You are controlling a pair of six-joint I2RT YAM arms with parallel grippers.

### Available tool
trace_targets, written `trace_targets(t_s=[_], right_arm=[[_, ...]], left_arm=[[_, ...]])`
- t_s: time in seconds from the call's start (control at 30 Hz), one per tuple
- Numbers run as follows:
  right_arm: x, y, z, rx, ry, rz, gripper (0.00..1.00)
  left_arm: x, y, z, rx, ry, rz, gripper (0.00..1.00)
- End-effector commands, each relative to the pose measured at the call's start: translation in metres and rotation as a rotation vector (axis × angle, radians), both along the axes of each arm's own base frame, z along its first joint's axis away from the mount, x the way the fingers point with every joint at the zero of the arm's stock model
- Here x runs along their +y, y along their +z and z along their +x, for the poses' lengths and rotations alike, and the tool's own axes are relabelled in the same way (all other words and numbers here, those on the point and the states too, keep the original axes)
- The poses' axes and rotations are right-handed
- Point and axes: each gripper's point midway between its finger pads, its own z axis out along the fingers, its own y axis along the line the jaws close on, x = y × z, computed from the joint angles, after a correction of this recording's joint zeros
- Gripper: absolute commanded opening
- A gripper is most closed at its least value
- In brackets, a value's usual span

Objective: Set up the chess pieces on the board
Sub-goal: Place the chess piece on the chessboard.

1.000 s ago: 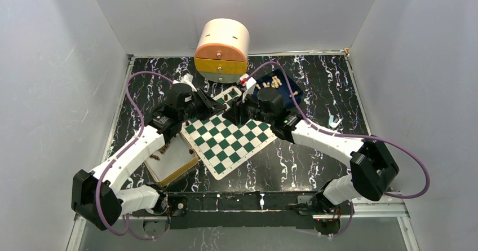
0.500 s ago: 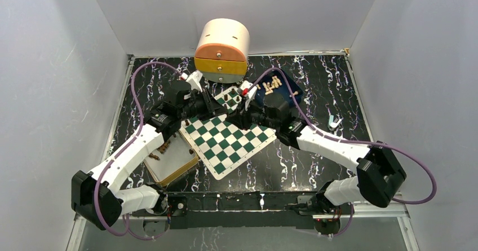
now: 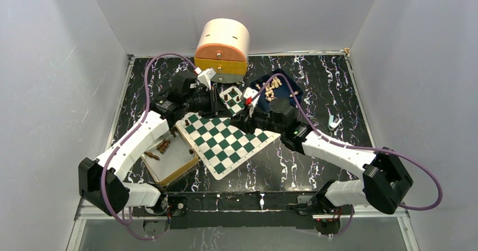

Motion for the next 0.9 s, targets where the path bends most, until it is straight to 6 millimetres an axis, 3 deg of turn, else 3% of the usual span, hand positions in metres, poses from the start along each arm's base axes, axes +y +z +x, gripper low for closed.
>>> trace_targets(t_s=[0.0,0.3,0.37,0.47,0.73,0.87], right_arm=[[-0.001,0.021,0.000,-0.095,0.012,0.044,0.18],[-0.003,0.021,-0.003,-0.096,0.016,0.045,0.18],[-0.003,0.020,-0.003,-0.089,0.015,0.047,0.22],[-0.002,0.019,-0.002,-0.061,0.004,0.050,0.39],[-0.018,0.024,-0.004,0.017,-0.084,0.071,0.98],[-0.032,0.029,-0.006,0.076,-0.161,0.089,0.99]], left_arm=[[-0.008,0.017,-0.025,0.023,-0.147,-0.035,0.07],[0.002,0.015,-0.022,-0.029,-0.152,0.047,0.06],[0.007,0.013,-0.014,-0.056,-0.125,0.087,0.05],[0.016,0.011,0.002,-0.112,-0.054,0.156,0.04],[0.039,0.001,0.045,-0.251,0.090,0.314,0.05],[0.049,-0.006,0.069,-0.341,0.175,0.364,0.04]])
